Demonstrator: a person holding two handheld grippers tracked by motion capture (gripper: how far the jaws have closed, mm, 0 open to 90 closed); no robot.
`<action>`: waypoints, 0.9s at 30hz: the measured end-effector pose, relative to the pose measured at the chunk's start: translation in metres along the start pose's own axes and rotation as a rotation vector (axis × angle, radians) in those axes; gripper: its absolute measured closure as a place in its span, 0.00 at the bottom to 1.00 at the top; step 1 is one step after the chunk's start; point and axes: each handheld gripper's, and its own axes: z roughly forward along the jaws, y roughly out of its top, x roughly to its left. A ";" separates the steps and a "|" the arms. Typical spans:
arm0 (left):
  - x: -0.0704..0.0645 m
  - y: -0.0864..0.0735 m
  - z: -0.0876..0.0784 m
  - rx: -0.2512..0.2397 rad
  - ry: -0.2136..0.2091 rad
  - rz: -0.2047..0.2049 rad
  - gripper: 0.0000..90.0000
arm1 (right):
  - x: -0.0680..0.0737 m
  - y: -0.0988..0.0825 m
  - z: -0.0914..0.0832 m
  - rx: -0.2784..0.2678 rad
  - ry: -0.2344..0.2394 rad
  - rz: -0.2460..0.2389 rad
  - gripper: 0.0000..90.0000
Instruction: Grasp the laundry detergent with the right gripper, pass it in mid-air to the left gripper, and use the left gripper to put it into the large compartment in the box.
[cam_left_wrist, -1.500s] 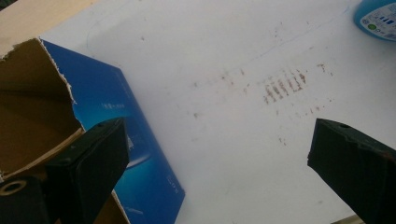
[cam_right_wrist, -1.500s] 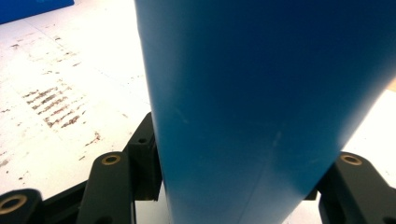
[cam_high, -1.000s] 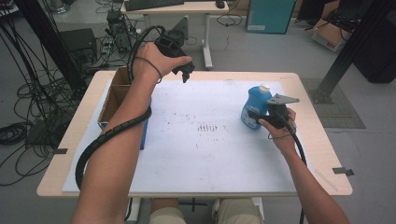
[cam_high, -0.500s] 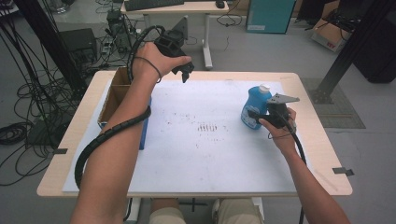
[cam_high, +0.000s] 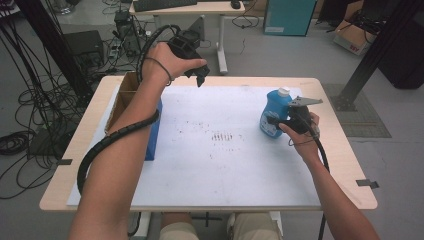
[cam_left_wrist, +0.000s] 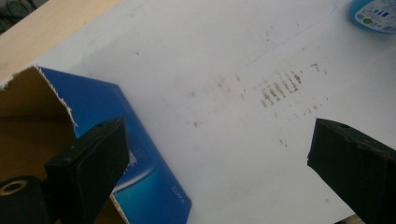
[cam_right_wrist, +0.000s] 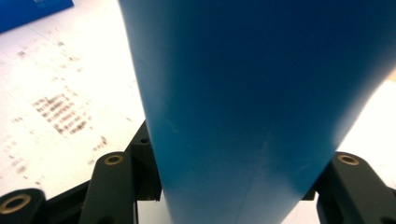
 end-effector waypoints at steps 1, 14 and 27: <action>-0.001 0.001 0.000 0.000 -0.001 0.014 0.06 | 0.000 0.004 -0.001 0.000 0.009 0.000 0.48; -0.006 0.013 -0.010 0.000 0.011 0.275 0.06 | 0.025 0.065 -0.001 0.026 0.138 -0.010 0.48; 0.008 0.003 -0.025 -0.002 -0.021 0.456 0.05 | 0.072 0.122 0.021 0.021 0.302 -0.081 0.48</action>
